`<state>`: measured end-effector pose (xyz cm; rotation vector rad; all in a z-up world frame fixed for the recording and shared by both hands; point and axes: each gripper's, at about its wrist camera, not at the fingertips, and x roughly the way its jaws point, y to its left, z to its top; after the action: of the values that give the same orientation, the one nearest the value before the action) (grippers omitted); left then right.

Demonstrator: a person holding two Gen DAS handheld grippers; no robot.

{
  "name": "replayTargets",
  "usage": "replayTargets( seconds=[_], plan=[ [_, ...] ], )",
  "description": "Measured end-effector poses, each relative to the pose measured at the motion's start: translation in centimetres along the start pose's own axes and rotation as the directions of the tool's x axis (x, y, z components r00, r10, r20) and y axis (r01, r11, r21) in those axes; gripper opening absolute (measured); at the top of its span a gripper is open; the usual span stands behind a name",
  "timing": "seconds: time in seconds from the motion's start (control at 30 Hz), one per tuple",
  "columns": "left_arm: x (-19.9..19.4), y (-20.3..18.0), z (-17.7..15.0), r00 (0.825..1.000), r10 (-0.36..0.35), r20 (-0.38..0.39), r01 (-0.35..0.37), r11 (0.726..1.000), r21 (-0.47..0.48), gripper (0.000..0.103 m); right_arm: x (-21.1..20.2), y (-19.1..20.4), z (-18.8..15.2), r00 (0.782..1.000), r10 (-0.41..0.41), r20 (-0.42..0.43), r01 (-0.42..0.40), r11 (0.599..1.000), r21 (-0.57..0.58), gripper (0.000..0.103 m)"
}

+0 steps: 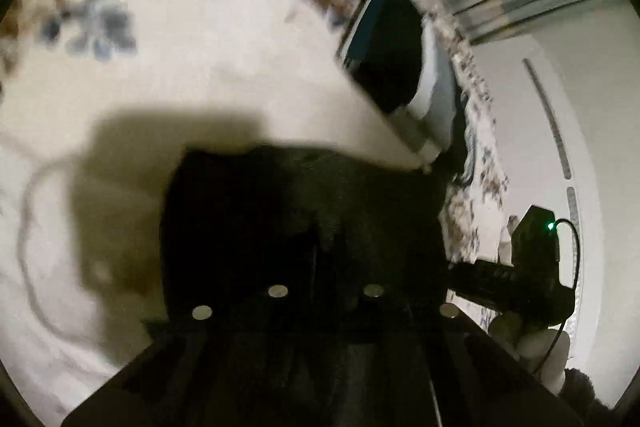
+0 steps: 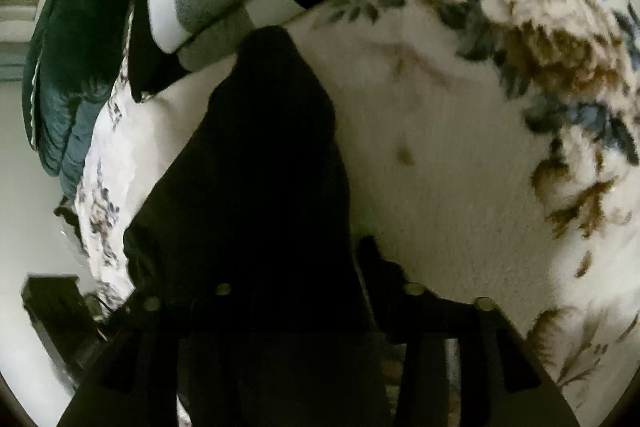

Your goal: Fold small clothes

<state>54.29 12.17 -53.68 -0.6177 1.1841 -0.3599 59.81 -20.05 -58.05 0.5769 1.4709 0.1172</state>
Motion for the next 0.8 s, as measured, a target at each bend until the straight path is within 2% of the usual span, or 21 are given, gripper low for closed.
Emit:
replayTargets(
  seconds=[0.03, 0.13, 0.2, 0.3, 0.33, 0.4, 0.43, 0.47, 0.5, 0.57, 0.67, 0.8],
  plan=[
    [-0.4, -0.1, 0.2, 1.000, 0.007, 0.003, -0.007, 1.000, 0.025, 0.005, -0.3, 0.4, -0.1, 1.000, -0.006, 0.018, 0.006, 1.000, -0.014, 0.014],
    [0.2, 1.4, 0.5, 0.998, 0.054, -0.016, -0.054, 0.998, 0.044, 0.005, -0.5, 0.6, -0.1, 0.999, -0.023, 0.045, 0.024, 0.999, -0.036, 0.012],
    [1.2, 2.8, 0.5, 0.998, 0.040, -0.039, -0.039, 0.999, 0.018, 0.006, 0.2, 0.4, 0.1, 0.999, -0.040, 0.032, 0.041, 0.999, -0.036, 0.012],
    [1.3, 2.6, 0.6, 0.998, 0.030, -0.051, -0.030, 1.000, 0.007, 0.009, 1.0, 0.2, 0.7, 0.999, -0.040, -0.027, 0.040, 0.999, -0.011, 0.016],
    [1.0, 2.3, 0.6, 0.998, 0.026, -0.055, -0.025, 1.000, 0.003, 0.009, 0.7, 0.2, 0.9, 0.999, -0.027, -0.047, 0.027, 1.000, 0.003, 0.022],
    [-0.1, 1.3, 0.6, 0.998, 0.025, -0.052, -0.025, 1.000, -0.002, 0.022, -0.1, 0.1, 0.8, 0.998, -0.009, -0.065, 0.009, 1.000, 0.005, 0.037],
    [-0.7, 0.9, 0.5, 0.999, 0.018, -0.040, -0.018, 1.000, 0.004, 0.025, -0.7, 0.0, 0.5, 0.998, -0.001, -0.063, 0.001, 1.000, 0.001, 0.048],
    [-1.8, 0.2, 0.2, 1.000, 0.002, -0.018, -0.002, 1.000, 0.019, 0.031, -1.6, -0.2, 0.0, 0.998, 0.006, -0.060, -0.006, 1.000, -0.006, 0.054],
    [-2.6, -0.5, -0.1, 1.000, 0.003, -0.007, -0.003, 0.999, 0.032, 0.042, -2.4, -0.3, -0.7, 0.998, 0.019, -0.065, -0.019, 1.000, -0.013, 0.056],
    [-4.7, -1.7, -1.2, 1.000, -0.003, 0.021, 0.001, 0.998, 0.062, 0.050, -3.8, -0.8, -2.6, 0.995, 0.053, -0.085, -0.054, 0.998, -0.013, 0.059],
    [-8.5, -2.7, -4.4, 0.999, -0.043, 0.027, 0.041, 0.998, 0.049, 0.058, -5.9, -1.7, -6.8, 0.988, 0.085, -0.126, -0.089, 0.996, -0.023, 0.061],
    [-13.2, -3.2, -10.1, 0.998, -0.042, 0.046, 0.041, 0.999, 0.014, 0.058, -8.3, -4.0, -13.5, 0.979, 0.095, -0.180, -0.103, 0.994, -0.036, 0.064]
  ],
)
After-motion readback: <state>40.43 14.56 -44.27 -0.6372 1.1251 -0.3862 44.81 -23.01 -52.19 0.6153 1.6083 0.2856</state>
